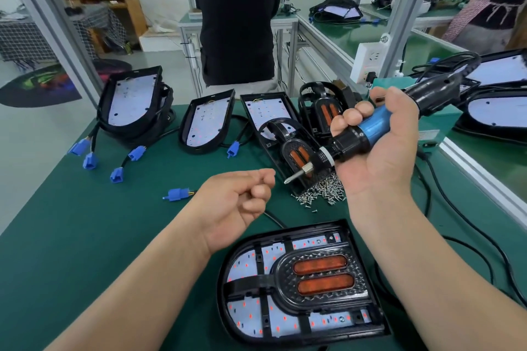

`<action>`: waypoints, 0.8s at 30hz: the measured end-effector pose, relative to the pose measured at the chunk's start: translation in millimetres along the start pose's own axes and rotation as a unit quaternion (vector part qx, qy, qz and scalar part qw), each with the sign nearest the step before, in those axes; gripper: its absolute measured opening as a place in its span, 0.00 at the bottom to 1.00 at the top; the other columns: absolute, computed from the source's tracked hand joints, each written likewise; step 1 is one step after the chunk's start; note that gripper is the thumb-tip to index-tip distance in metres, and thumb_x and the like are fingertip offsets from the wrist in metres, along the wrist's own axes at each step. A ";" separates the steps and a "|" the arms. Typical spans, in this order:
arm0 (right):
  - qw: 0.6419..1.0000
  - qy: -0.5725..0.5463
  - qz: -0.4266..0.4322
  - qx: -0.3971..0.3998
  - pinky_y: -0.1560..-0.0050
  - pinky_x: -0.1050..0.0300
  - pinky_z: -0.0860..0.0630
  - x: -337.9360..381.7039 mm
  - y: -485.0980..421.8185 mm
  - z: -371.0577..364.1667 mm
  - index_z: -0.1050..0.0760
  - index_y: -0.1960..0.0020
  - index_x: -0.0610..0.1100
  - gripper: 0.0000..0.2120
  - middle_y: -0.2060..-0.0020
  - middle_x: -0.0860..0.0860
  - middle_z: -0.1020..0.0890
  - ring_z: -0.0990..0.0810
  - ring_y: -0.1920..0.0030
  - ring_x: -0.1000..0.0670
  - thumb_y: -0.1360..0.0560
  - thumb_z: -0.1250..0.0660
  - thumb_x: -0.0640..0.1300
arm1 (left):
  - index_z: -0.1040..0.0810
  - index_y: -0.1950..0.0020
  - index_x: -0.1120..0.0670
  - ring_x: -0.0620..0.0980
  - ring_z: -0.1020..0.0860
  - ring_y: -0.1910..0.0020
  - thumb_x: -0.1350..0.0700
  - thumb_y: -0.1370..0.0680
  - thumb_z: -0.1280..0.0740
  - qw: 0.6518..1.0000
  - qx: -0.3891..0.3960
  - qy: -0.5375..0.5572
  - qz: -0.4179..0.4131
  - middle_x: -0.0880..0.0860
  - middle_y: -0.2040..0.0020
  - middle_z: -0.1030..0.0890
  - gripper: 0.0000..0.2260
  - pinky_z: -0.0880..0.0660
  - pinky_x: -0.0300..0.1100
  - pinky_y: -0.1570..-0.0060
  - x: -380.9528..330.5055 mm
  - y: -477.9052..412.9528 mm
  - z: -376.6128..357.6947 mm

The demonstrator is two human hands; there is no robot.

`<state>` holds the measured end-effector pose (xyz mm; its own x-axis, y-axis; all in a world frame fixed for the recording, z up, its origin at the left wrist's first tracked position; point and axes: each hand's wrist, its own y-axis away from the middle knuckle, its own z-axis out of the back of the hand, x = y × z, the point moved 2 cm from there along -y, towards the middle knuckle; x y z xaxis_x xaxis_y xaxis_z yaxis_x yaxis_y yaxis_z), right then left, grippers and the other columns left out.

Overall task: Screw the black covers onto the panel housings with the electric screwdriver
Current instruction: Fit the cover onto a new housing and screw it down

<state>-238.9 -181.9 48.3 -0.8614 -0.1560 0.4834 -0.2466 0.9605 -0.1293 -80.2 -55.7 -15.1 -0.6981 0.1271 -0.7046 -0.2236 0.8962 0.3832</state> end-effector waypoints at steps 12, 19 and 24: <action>1.000 0.006 -0.004 -0.007 0.60 0.55 0.24 2.5 6.7 18.3 0.25 0.48 0.43 0.05 0.64 0.50 0.27 0.27 0.66 0.50 0.20 0.31 0.44 | 0.13 0.44 0.62 0.43 0.31 0.67 0.55 0.23 0.30 0.987 0.064 -0.146 -0.014 0.52 0.60 0.22 0.13 0.35 0.33 0.74 4.0 2.7 -0.9; 1.000 -0.006 0.001 0.002 0.58 0.55 0.25 6.2 5.4 16.9 0.25 0.49 0.43 0.05 0.63 0.50 0.26 0.27 0.66 0.50 0.20 0.31 0.44 | 0.16 0.44 0.63 0.43 0.31 0.68 0.60 0.24 0.28 0.976 0.103 -0.190 -0.023 0.55 0.59 0.21 0.11 0.37 0.32 0.74 3.4 4.8 -0.8; 1.000 0.002 0.005 -0.001 0.58 0.55 0.25 5.2 6.1 16.8 0.26 0.48 0.43 0.05 0.63 0.50 0.26 0.27 0.66 0.50 0.19 0.32 0.44 | 0.16 0.49 0.62 0.43 0.31 0.69 0.61 0.24 0.27 0.975 0.114 -0.190 -0.030 0.56 0.59 0.21 0.06 0.38 0.31 0.75 3.2 4.2 -0.2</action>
<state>-252.3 -180.7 35.4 -0.8622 -0.1456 0.4852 -0.2372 0.9624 -0.1326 -83.6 -51.7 -15.7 -0.3758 0.1807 -0.9089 -0.0700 0.9725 0.2223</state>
